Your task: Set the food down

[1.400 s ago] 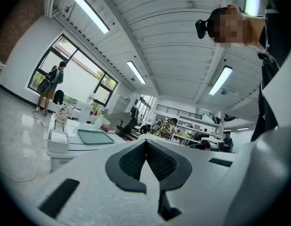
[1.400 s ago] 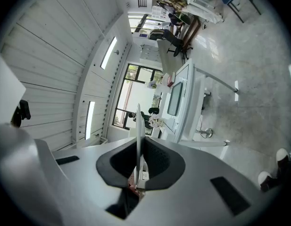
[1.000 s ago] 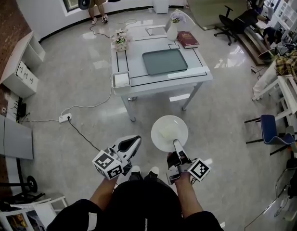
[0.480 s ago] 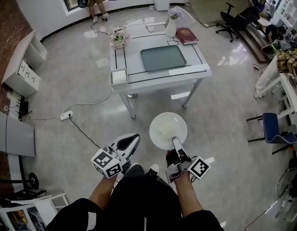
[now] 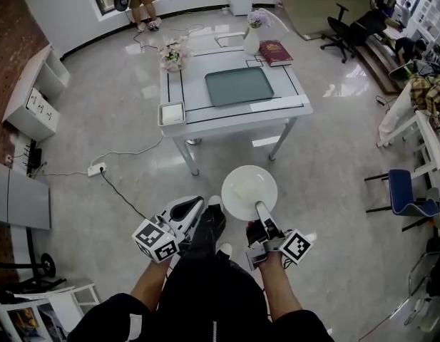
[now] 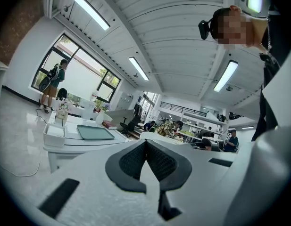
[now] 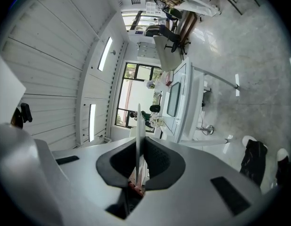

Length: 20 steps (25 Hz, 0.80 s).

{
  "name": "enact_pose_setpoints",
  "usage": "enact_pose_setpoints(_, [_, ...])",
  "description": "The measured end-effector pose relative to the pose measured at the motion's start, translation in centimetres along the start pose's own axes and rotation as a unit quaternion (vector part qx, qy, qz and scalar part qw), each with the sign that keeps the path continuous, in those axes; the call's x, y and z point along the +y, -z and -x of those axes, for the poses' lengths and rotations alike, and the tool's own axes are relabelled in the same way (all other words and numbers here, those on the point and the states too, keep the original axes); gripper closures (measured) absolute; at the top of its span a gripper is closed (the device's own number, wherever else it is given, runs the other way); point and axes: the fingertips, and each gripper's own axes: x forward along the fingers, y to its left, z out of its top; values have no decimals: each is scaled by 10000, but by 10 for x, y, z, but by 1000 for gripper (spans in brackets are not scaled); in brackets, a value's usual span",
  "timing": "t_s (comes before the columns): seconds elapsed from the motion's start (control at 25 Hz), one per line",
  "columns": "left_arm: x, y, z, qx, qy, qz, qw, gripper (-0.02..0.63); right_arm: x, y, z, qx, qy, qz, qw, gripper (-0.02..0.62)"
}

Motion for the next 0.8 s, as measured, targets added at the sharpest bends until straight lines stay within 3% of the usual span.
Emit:
enact_pose_setpoints(0.36, [38, -6, -47, 85, 2, 179, 9998, 600, -11, -34, -47, 53, 37, -44, 10000, 572])
enact_pose_setpoints(0.8, [123, -45, -126, 126, 165, 212, 9996, 600, -7, -83, -152, 93, 57, 68, 9999, 572])
